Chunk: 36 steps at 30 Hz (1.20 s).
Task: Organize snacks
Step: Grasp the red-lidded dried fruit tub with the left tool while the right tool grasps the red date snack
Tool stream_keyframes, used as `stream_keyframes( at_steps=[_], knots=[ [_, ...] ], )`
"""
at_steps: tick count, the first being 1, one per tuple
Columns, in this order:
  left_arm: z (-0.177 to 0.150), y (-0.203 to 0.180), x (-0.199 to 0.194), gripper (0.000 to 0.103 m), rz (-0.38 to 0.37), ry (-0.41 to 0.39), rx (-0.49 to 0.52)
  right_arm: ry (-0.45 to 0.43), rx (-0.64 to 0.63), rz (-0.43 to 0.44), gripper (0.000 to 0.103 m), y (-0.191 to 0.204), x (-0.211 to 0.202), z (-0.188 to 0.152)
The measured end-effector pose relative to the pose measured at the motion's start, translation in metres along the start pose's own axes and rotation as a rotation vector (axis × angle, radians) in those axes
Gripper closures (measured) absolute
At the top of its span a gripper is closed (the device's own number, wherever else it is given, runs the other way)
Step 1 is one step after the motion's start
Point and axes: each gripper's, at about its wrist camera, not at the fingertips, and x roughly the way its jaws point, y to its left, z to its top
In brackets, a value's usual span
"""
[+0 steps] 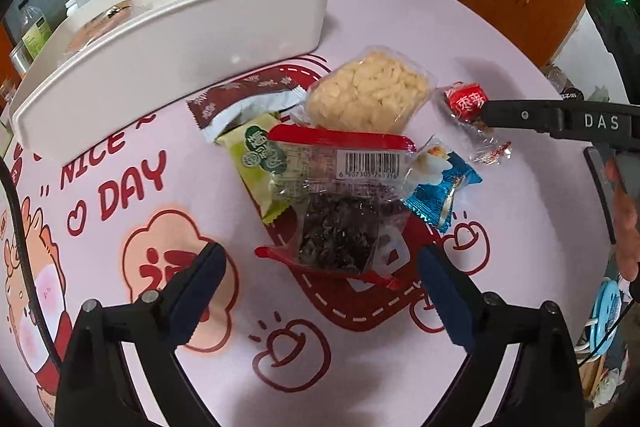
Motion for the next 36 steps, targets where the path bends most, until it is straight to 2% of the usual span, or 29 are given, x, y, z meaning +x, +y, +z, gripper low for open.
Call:
stream_keyframes(
  at_steps=[9,16,23,26,36],
  knots=[
    [0.011,-0.005,0.024,0.022,0.028,0.027,-0.007,0.028,0.005,0.027,0.05,-0.001,0.018,0.0],
    [0.016,-0.007,0.031,0.023,0.039,0.026,0.002,0.031,-0.003,0.031,0.049,0.002,0.025,0.002],
    [0.011,0.0,0.02,0.023,0.039,0.022,-0.022,0.027,-0.02,0.031,0.049,0.002,0.025,0.001],
    [0.009,0.004,0.017,0.023,0.061,0.015,-0.023,0.024,-0.026,0.028,0.049,0.003,0.026,0.001],
    [0.008,0.01,0.02,0.022,0.04,0.016,-0.043,0.031,-0.045,-0.001,0.047,0.009,0.027,0.001]
  ],
)
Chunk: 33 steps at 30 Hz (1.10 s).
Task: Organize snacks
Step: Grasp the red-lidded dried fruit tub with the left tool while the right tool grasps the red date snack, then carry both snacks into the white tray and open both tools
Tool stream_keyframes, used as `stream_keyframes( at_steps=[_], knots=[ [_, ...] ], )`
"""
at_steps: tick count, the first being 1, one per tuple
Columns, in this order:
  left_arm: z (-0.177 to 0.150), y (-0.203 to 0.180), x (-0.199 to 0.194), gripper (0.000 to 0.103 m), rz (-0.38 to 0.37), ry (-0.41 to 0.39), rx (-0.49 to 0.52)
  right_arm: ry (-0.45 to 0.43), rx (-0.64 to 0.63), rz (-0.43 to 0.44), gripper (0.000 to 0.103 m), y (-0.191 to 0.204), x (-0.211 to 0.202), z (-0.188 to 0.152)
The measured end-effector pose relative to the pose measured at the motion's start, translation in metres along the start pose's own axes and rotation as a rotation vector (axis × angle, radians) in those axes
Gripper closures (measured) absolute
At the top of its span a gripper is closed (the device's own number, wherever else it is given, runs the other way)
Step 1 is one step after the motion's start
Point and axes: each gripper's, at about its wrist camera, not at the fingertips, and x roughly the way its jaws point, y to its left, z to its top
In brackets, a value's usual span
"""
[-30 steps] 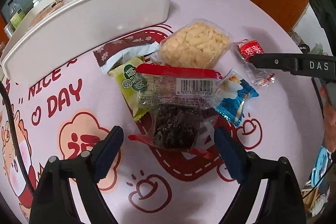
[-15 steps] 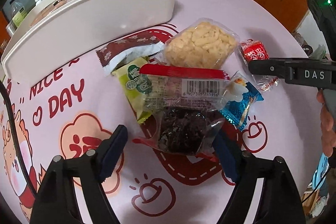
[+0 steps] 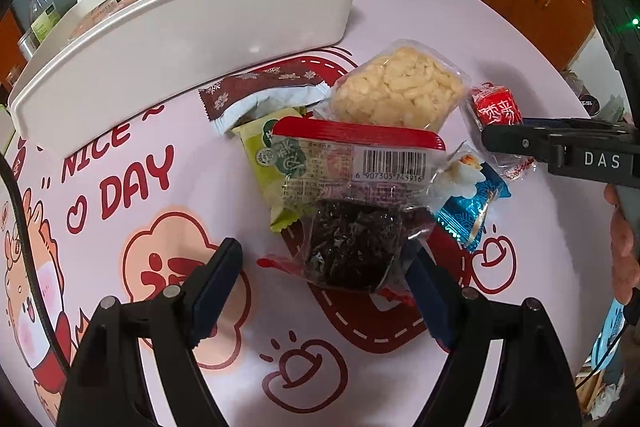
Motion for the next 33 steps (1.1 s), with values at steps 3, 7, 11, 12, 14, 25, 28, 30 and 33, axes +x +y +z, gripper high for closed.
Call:
stream_keyframes(
  at_steps=[3,7,11,12,14,25,28,30,33],
  knots=[
    [0.0,0.001,0.0,0.022,-0.005,0.001,-0.003,-0.001,-0.002,-0.006,0.047,0.001,0.0,0.0],
    [-0.001,0.002,-0.002,0.037,-0.021,-0.002,-0.008,-0.002,-0.01,-0.018,0.047,0.003,0.0,0.0],
    [-0.002,0.0,-0.007,0.043,-0.018,-0.002,-0.009,-0.003,-0.016,-0.029,0.048,0.003,0.0,-0.001],
    [-0.003,0.0,-0.009,0.043,-0.017,-0.003,-0.01,-0.005,-0.023,-0.032,0.05,0.004,0.0,-0.001],
    [-0.005,0.001,-0.011,0.045,-0.014,-0.003,-0.016,-0.006,-0.034,-0.036,0.055,0.004,0.0,-0.002],
    [-0.009,0.006,-0.071,0.06,0.037,-0.057,0.021,-0.076,-0.069,-0.02,0.059,0.02,-0.042,-0.008],
    [-0.006,0.016,-0.098,0.06,0.055,-0.088,0.034,-0.109,-0.085,0.0,0.06,0.03,-0.06,-0.007],
    [-0.003,0.025,-0.119,0.06,0.068,-0.117,0.033,-0.135,-0.107,0.013,0.06,0.04,-0.074,-0.006],
    [0.001,0.041,-0.151,0.06,0.085,-0.163,0.016,-0.173,-0.139,0.043,0.06,0.056,-0.096,-0.003]
  ],
)
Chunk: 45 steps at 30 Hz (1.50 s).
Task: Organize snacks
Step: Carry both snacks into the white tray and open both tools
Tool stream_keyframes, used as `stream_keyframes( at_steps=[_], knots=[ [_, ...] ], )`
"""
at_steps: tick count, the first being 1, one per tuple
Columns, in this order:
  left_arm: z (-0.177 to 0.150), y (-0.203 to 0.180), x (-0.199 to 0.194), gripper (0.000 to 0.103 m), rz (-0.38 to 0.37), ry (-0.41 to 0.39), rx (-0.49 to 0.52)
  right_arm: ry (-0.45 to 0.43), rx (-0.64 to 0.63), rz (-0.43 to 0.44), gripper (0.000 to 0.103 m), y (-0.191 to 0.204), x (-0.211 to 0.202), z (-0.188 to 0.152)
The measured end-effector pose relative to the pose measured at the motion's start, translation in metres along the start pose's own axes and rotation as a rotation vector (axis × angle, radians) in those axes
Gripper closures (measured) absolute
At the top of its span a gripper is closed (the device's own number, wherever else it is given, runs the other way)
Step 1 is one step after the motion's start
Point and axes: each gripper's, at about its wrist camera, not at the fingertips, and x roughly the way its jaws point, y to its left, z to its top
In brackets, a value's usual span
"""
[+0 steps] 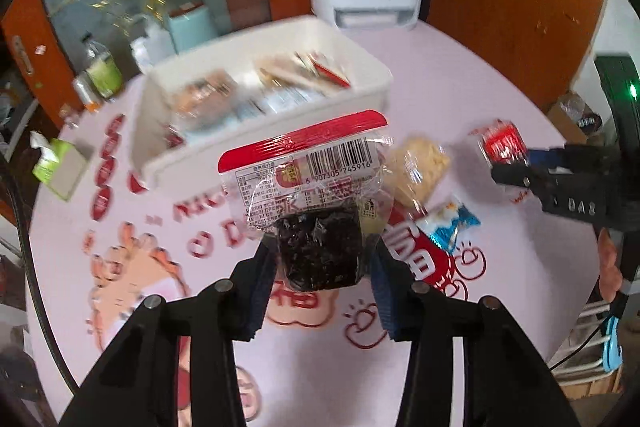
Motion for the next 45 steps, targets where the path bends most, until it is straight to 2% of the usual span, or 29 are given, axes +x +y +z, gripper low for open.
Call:
stream_keyframes(
  at_steps=[7,14,20,24,28,32,38,45],
  knots=[
    [0.037,0.038,-0.074,0.06,0.078,-0.127,-0.014,-0.113,-0.075,0.07,0.06,0.038,-0.055,0.037],
    [0.099,0.066,-0.136,0.06,0.192,-0.249,-0.006,-0.236,-0.133,0.112,0.06,0.07,-0.109,0.1],
    [0.159,0.086,-0.152,0.06,0.251,-0.285,-0.035,-0.321,-0.136,0.092,0.059,0.086,-0.135,0.153],
    [0.195,0.094,-0.146,0.06,0.263,-0.302,-0.05,-0.321,-0.12,0.073,0.059,0.09,-0.126,0.181],
    [0.228,0.102,-0.121,0.06,0.264,-0.293,-0.078,-0.284,-0.096,0.047,0.059,0.086,-0.096,0.204],
    [0.247,0.11,-0.067,0.06,0.242,-0.244,-0.108,-0.22,-0.068,0.053,0.059,0.078,-0.054,0.214],
    [0.253,0.112,0.025,0.06,0.222,-0.122,-0.128,-0.13,-0.043,0.048,0.059,0.067,0.003,0.215],
    [0.249,0.102,0.111,0.06,0.202,-0.009,-0.127,-0.037,-0.041,0.05,0.058,0.057,0.057,0.208]
  ],
)
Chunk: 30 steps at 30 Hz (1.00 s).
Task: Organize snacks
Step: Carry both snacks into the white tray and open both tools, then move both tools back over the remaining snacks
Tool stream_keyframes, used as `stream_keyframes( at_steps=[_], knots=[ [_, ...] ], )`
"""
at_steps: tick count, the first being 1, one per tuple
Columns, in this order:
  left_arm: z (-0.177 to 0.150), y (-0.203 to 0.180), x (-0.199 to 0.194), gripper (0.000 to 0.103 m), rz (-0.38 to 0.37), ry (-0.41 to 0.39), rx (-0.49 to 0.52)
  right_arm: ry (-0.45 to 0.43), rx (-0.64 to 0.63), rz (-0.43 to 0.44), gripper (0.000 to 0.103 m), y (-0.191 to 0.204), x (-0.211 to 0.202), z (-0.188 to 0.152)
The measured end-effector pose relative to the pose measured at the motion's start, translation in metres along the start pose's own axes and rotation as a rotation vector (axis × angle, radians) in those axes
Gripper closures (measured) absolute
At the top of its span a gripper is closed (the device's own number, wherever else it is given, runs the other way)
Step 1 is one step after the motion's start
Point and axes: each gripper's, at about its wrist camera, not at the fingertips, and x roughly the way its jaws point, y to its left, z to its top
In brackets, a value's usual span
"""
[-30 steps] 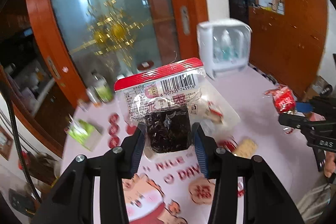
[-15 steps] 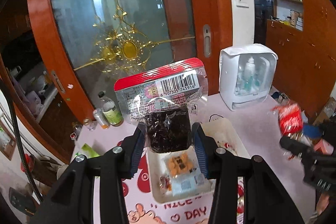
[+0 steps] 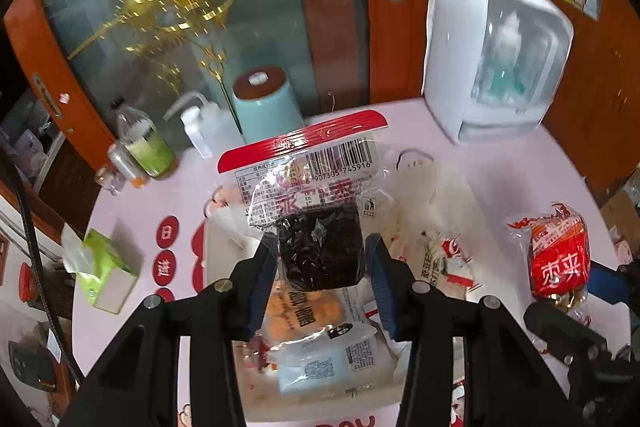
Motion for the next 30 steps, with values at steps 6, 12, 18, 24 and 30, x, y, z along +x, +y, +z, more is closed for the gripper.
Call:
stream_keyframes(
  at_steps=[6,12,18,24,30],
  knots=[
    [-0.006,-0.013,0.041,0.059,-0.013,0.052,0.014,0.036,0.019,0.008,0.058,-0.009,0.032,-0.006],
    [-0.012,-0.014,0.062,0.036,-0.017,0.074,0.011,0.063,0.037,0.032,0.058,-0.012,0.048,-0.009],
    [-0.017,-0.014,0.054,0.022,-0.022,0.05,0.012,0.072,0.023,0.016,0.058,-0.013,0.048,-0.014],
    [-0.021,-0.013,0.034,0.022,-0.013,0.015,0.01,0.054,0.014,0.009,0.058,-0.012,0.034,-0.019],
    [-0.029,-0.008,-0.002,0.022,-0.011,-0.013,-0.004,0.027,0.011,0.005,0.058,-0.008,0.003,-0.028]
  ],
)
